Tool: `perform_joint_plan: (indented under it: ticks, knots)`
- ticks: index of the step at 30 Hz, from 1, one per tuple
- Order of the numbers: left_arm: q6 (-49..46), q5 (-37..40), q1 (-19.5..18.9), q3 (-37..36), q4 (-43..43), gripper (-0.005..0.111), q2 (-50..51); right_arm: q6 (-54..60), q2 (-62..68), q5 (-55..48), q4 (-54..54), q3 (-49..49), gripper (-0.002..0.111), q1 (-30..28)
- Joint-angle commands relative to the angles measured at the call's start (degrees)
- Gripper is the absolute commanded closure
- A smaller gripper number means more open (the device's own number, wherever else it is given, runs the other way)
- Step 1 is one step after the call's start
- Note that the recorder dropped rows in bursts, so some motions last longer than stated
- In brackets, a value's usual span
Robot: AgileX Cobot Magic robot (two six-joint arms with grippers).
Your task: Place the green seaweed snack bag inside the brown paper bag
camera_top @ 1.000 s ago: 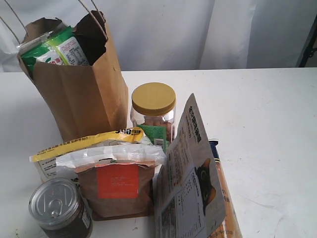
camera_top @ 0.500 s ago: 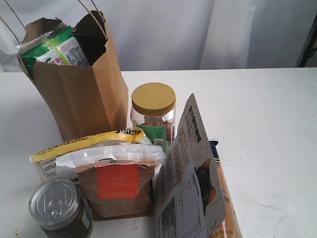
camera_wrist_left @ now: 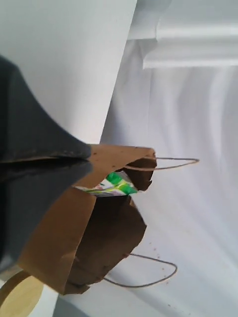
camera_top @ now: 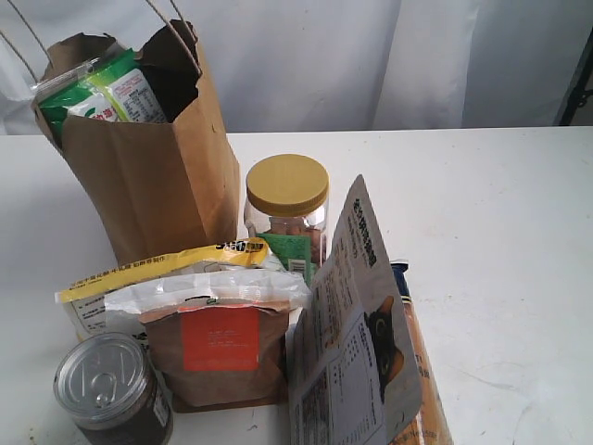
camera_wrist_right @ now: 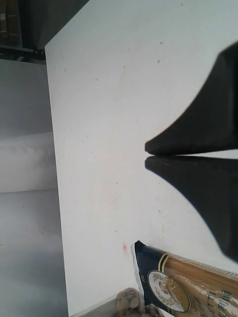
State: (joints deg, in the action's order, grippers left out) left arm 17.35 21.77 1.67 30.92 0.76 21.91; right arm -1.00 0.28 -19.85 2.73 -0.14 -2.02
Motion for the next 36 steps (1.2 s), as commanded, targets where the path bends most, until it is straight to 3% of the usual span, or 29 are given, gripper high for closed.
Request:
perform_joint_plan:
  ticks: [1, 5, 15, 20, 28, 36]
  knots:
    - [-1.5, -6.9, -1.8, -4.4, -0.3, 0.106, -4.0, 0.2, -0.3, 0.1, 0.1, 0.1, 0.108, -0.3]
    - [-1.5, -11.2, -1.8, -8.0, 1.7, 0.106, -5.5, 0.2, -0.3, 0.1, 0.1, 0.1, 0.108, -0.3]
    - [-1.4, -11.4, -1.7, -14.1, 2.8, 0.106, -6.2, 0.2, -0.3, 0.1, 0.1, 0.1, 0.108, -0.3]
    - [-1.3, -11.5, -1.7, -20.0, 2.3, 0.106, -12.3, 0.2, -0.3, 0.1, 0.1, 0.1, 0.108, -0.3]
    - [-13.4, -7.6, -1.7, -25.3, -1.9, 0.106, -16.4, 0.2, -0.3, 0.1, 0.1, 0.1, 0.108, -0.3]
    - [-13.5, -6.4, -1.7, -29.8, -1.9, 0.106, -20.9, 0.2, -0.3, 0.1, 0.1, 0.1, 0.108, -0.3]
